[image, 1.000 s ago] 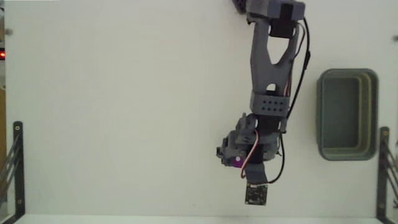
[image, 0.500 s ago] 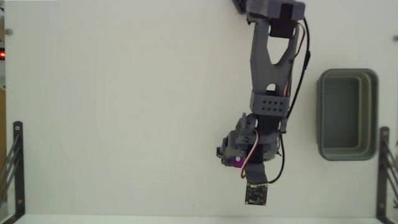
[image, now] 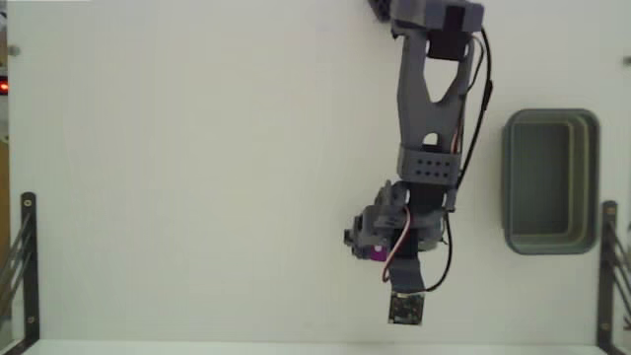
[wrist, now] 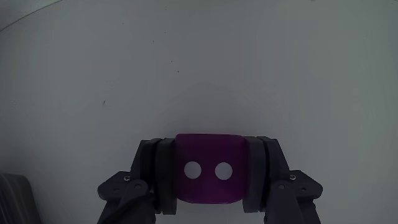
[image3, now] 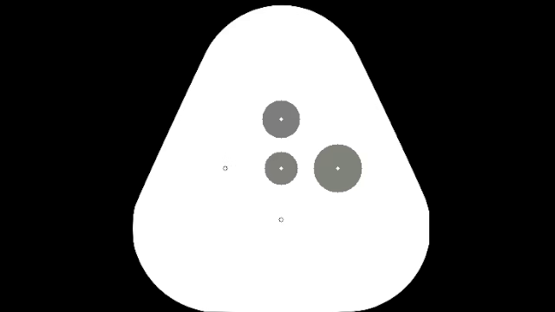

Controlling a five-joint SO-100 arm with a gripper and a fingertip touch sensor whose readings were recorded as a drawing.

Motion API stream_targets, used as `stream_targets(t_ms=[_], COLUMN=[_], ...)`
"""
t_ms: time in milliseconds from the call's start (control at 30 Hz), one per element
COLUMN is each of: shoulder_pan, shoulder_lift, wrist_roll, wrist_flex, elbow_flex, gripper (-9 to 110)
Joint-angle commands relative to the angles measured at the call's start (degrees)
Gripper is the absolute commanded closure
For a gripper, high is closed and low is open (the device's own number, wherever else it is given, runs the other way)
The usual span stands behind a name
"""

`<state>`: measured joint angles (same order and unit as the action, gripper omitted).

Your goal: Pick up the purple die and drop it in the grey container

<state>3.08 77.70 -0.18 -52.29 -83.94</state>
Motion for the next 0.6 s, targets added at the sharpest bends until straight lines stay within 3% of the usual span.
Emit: stream_targets(t_ms=[0,567], shoulder_pan=[0.1,0.1], shoulder_lift=[2.38,-0.12], wrist_roll=[0.18,0.18], wrist_flex=[-3.12,-19.14], elbow_flex=[4.88,23.4], gripper=[44,44])
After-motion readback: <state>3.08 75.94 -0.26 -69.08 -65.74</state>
